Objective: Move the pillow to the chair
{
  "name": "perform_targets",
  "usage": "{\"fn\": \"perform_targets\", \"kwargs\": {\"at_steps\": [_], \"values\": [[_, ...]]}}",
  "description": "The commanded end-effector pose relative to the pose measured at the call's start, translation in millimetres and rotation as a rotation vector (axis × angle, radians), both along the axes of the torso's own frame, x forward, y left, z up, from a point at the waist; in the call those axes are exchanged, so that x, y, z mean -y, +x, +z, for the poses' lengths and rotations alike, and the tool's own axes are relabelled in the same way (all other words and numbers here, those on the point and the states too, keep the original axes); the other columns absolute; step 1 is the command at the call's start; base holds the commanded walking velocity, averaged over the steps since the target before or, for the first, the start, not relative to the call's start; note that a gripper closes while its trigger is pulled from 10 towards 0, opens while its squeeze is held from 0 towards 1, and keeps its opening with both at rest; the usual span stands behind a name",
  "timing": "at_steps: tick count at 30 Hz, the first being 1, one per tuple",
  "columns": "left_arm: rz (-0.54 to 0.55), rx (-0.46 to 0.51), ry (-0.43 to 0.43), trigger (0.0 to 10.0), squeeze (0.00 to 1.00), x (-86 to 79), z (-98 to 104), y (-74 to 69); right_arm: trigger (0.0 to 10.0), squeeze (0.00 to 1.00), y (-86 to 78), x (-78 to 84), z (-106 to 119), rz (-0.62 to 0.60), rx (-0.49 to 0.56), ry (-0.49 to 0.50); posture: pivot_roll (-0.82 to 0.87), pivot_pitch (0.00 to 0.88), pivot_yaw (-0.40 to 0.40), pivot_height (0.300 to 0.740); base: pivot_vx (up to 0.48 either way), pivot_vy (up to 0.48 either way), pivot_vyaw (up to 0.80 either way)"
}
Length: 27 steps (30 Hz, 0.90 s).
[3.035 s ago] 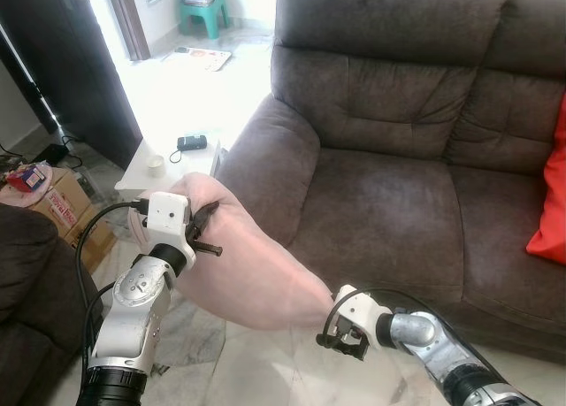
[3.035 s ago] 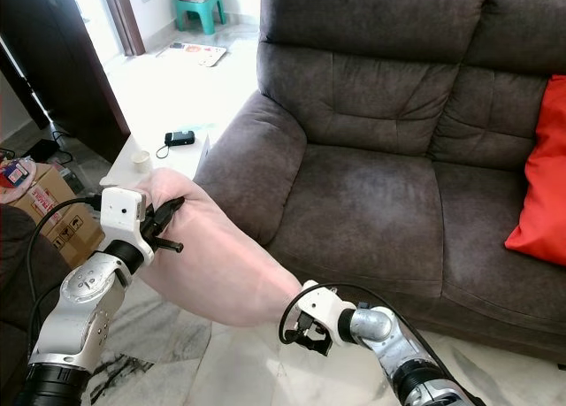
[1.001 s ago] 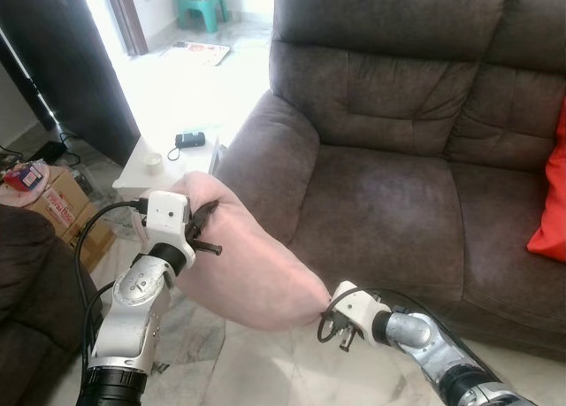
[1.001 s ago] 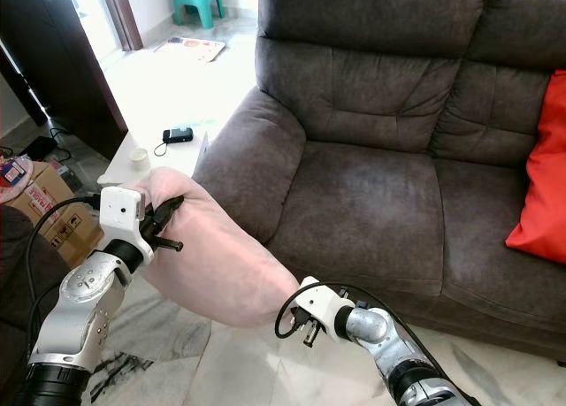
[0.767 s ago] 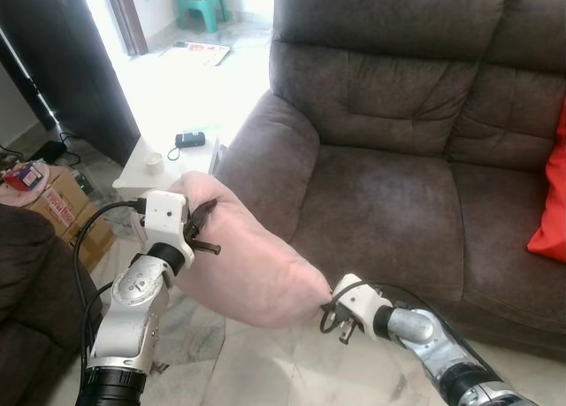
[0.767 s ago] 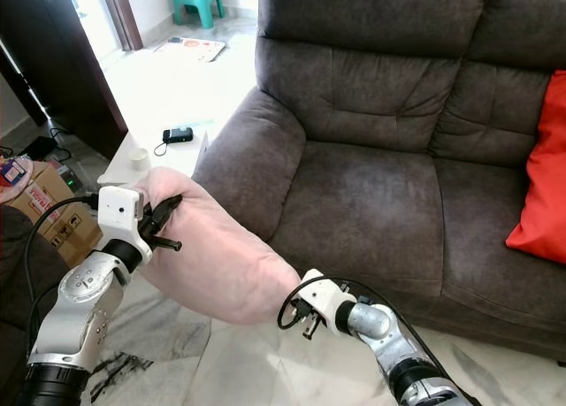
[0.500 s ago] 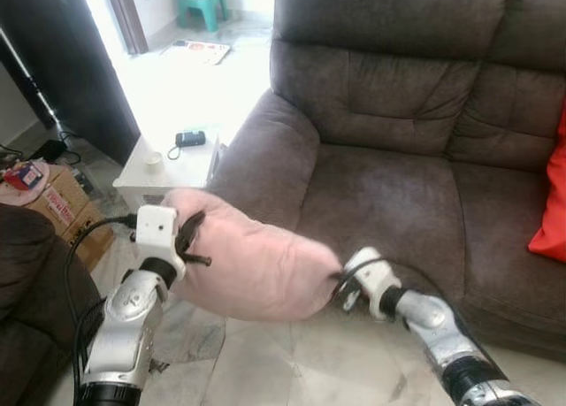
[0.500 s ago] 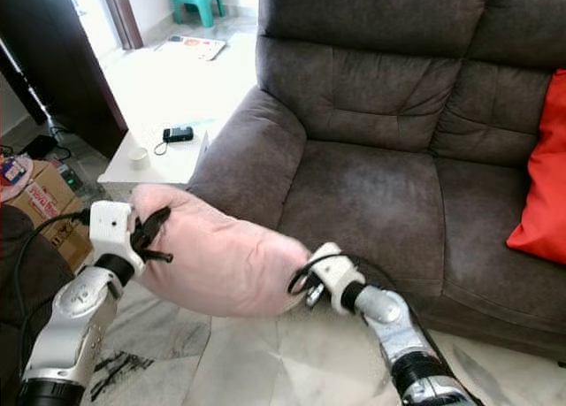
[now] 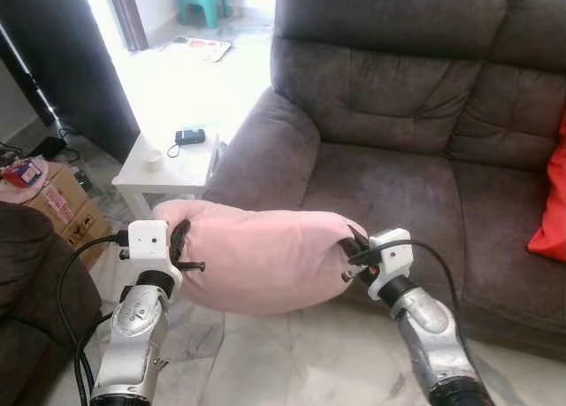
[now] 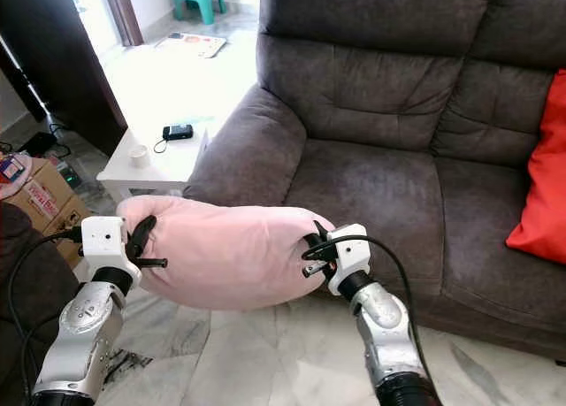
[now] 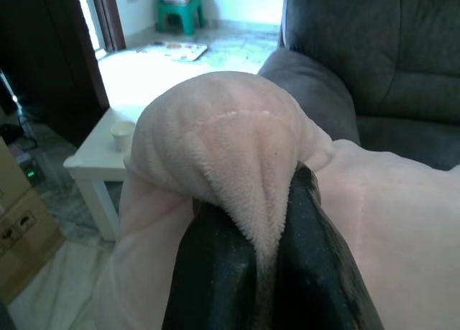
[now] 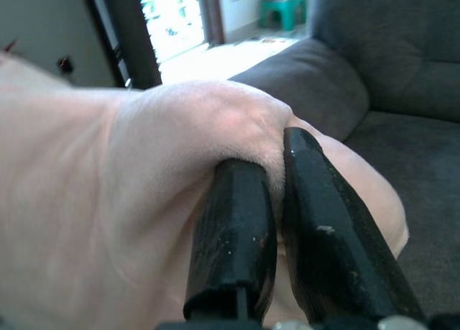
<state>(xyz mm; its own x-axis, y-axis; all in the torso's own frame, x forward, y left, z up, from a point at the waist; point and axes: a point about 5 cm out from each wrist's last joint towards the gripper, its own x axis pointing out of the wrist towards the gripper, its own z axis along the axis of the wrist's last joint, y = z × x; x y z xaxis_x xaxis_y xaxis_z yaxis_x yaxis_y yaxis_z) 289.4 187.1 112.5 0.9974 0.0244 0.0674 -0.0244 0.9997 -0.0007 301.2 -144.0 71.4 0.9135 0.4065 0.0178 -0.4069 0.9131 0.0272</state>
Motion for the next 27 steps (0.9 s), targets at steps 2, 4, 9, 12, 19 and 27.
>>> {"fn": "perform_targets", "kwargs": {"at_steps": [2, 4, 9, 12, 19, 27], "values": [[0.025, 0.083, 0.023, 10.0, 0.00, 1.4, 14.4, 2.1, 10.0, 0.00, 9.9, 3.8, 26.8, -0.094, 0.097, 0.059, 0.11, 0.091, 0.004, 0.740, 0.000, 0.000, 0.00], [0.023, 0.086, 0.005, 10.0, 0.00, 2.8, 14.3, 1.9, 10.0, 0.00, 11.6, 4.2, 27.5, -0.111, 0.096, 0.059, 0.11, 0.091, 0.003, 0.740, 0.000, 0.000, 0.00], [0.021, 0.084, -0.004, 10.0, 0.00, 5.0, 13.2, 1.7, 10.0, 0.00, 14.5, 3.0, 33.0, -0.149, 0.118, 0.084, 0.11, 0.092, 0.002, 0.740, 0.000, 0.000, 0.00], [0.022, 0.086, 0.000, 10.0, 0.00, 4.7, 13.2, 2.2, 10.0, 0.00, 16.3, 5.1, 35.0, -0.185, 0.112, 0.099, 0.11, 0.090, 0.002, 0.740, 0.000, 0.000, 0.00], [0.019, 0.090, -0.002, 10.0, 0.00, 5.0, 13.6, 3.6, 10.0, 0.00, 18.1, 7.4, 36.1, -0.203, 0.108, 0.101, 0.11, 0.075, 0.000, 0.740, 0.000, 0.000, -0.56], [0.014, 0.096, 0.001, 10.0, 0.00, 5.4, 13.8, 3.4, 10.0, 0.00, 19.2, 3.2, 35.5, -0.202, 0.100, 0.100, 0.11, 0.062, -0.002, 0.740, 0.000, 0.000, -0.79]]}}
